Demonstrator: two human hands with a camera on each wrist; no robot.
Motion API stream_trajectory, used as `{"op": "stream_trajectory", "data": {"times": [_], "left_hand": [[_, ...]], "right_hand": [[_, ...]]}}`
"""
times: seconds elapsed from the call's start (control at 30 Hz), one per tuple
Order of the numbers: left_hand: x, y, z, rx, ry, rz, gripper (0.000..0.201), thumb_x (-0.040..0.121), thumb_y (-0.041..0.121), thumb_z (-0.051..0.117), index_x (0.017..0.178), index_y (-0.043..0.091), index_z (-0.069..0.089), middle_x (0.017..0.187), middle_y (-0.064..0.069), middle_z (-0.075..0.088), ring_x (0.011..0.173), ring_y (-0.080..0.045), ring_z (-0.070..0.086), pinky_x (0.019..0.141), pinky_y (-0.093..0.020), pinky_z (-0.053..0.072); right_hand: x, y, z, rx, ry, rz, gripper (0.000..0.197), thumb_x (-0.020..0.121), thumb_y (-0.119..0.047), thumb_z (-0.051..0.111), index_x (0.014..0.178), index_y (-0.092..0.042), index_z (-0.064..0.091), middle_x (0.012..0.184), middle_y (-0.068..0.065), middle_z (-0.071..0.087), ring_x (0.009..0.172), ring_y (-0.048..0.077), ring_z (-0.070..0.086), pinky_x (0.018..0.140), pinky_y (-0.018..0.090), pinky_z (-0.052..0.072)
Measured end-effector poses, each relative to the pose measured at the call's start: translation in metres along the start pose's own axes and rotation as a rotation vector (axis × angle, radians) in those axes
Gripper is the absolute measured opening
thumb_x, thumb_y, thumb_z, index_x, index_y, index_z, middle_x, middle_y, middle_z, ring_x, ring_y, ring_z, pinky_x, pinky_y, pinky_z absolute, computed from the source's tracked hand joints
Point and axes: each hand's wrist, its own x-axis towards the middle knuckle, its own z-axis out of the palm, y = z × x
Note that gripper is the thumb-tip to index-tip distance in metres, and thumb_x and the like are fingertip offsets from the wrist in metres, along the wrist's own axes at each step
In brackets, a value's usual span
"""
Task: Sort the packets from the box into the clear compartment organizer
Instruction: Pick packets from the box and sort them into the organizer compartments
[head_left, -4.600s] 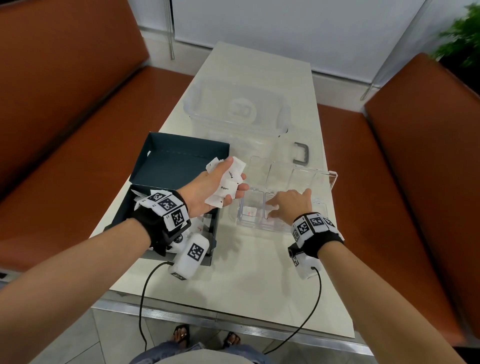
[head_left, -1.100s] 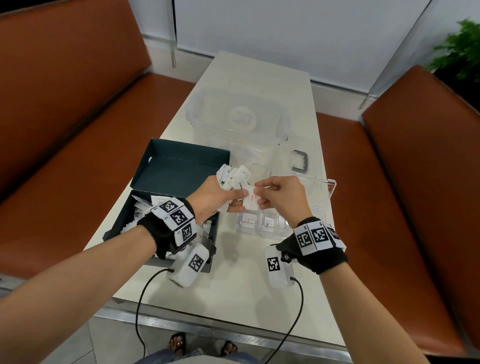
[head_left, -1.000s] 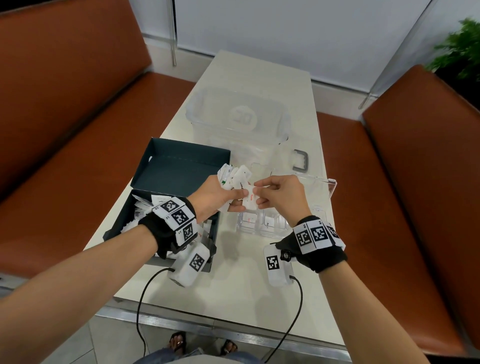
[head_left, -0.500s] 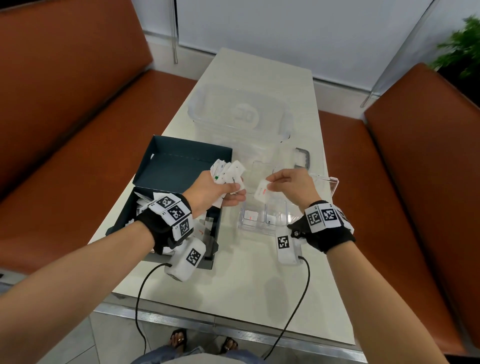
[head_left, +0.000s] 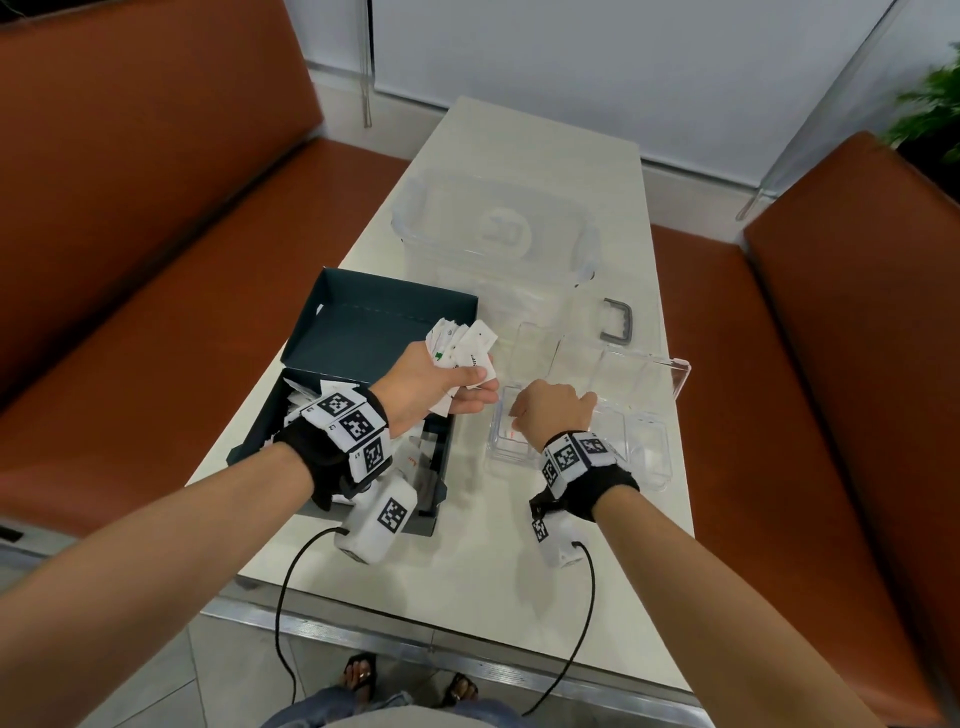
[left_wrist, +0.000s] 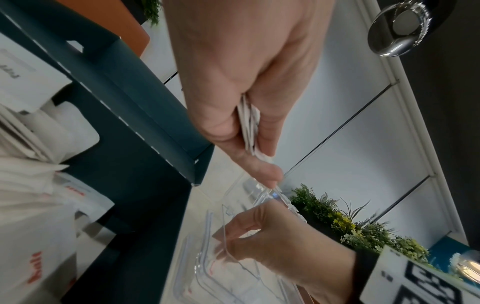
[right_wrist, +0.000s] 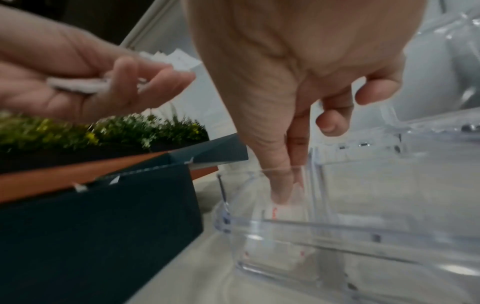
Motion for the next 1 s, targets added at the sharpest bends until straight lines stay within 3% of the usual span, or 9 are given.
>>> {"op": "stream_trajectory", "data": {"times": [0.17,0.3,0.6,0.73,0.83,0.93,1.0], "left_hand": [[-0.002,0.001,-0.003,-0.013,0.022,-0.015,0.017,0.09,0.0,0.065,0.107,-0.003,0.064,0.101,-0.026,0.07,0.085,-0.028,0.074,0.067,-0.029,0.06],[-0.002,0.002,-0.003,-0.012,0.021,-0.017,0.019,0.09,0.001,0.065,0.109,-0.004,0.063,0.103,-0.028,0.069,0.085,-0.029,0.073,0.07,-0.03,0.061],[0.0,0.004,0.001,-0.012,-0.005,-0.025,0.025,0.09,0.001,0.065,0.114,-0.007,0.061,0.106,-0.03,0.068,0.086,-0.028,0.073,0.072,-0.031,0.061],[0.001,0.005,0.002,-0.011,-0.032,-0.015,0.022,0.091,0.001,0.064,0.112,-0.005,0.06,0.098,-0.025,0.068,0.082,-0.026,0.072,0.072,-0.03,0.059],[0.001,0.005,0.001,-0.013,-0.039,-0.01,0.021,0.09,0.002,0.065,0.11,-0.002,0.062,0.095,-0.023,0.07,0.08,-0.025,0.073,0.07,-0.028,0.058],[0.003,0.003,0.003,-0.01,-0.028,-0.035,0.026,0.088,0.004,0.068,0.112,0.0,0.062,0.098,-0.022,0.073,0.08,-0.024,0.074,0.067,-0.026,0.059],[0.004,0.001,0.006,0.002,-0.058,-0.039,0.028,0.087,0.006,0.07,0.114,0.003,0.062,0.1,-0.02,0.073,0.085,-0.025,0.074,0.064,-0.023,0.059]], "right_hand": [[0.001,0.003,0.011,-0.244,-0.003,-0.096,0.027,0.089,-0.021,0.054,0.113,-0.029,0.063,0.105,-0.005,0.065,0.106,0.022,0.052,0.097,0.042,0.028],[0.005,0.002,0.009,-0.224,-0.062,-0.089,0.026,0.09,-0.027,0.055,0.115,-0.031,0.063,0.107,-0.005,0.063,0.11,0.022,0.052,0.102,0.044,0.026],[0.004,0.005,0.006,-0.19,-0.074,-0.115,0.029,0.089,-0.039,0.059,0.116,-0.03,0.061,0.11,-0.005,0.064,0.112,0.022,0.051,0.1,0.046,0.027],[-0.005,0.007,0.0,-0.124,0.062,-0.173,0.023,0.091,-0.033,0.056,0.113,-0.034,0.064,0.108,-0.006,0.067,0.108,0.021,0.052,0.093,0.043,0.028],[-0.017,0.009,-0.012,0.03,0.282,-0.19,0.023,0.095,-0.027,0.049,0.105,-0.033,0.068,0.099,-0.007,0.07,0.097,0.021,0.056,0.084,0.039,0.028],[-0.028,0.008,-0.035,0.588,0.401,-0.19,0.018,0.093,-0.027,0.055,0.103,-0.027,0.07,0.09,-0.011,0.07,0.08,0.004,0.061,0.08,0.03,0.041],[-0.035,0.003,-0.048,0.885,0.413,-0.204,0.016,0.09,-0.031,0.062,0.104,-0.027,0.068,0.082,-0.016,0.065,0.067,-0.003,0.057,0.065,0.013,0.044]]}}
